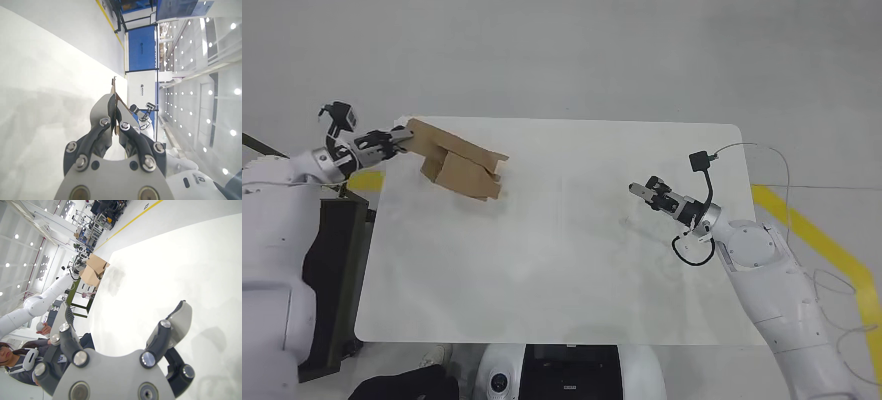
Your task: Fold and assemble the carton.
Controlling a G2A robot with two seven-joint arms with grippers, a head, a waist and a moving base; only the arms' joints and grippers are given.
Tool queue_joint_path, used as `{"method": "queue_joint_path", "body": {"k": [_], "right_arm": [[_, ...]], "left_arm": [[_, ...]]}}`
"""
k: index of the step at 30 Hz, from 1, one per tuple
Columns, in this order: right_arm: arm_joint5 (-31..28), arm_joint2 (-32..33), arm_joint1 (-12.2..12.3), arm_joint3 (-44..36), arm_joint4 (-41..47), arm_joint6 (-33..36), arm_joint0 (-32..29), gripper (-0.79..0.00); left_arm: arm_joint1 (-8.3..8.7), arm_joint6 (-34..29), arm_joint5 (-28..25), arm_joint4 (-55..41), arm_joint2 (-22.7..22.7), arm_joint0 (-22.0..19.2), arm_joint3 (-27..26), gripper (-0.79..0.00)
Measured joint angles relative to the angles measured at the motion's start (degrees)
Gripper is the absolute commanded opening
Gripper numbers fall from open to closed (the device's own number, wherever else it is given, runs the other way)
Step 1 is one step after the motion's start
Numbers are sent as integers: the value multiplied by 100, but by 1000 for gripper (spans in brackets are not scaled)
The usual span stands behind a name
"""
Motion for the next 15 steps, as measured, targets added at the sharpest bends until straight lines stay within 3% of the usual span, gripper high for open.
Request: {"method": "queue_joint_path", "body": {"k": [7,15], "right_arm": [[0,0,0,0,0,0,0,0],[0,0,0,0,0,0,0,0]], "left_arm": [[-413,115,-123,-127,568,-91,-431,-785],[-673,296,-304,-96,1115,-34,-1456,-785]]}}
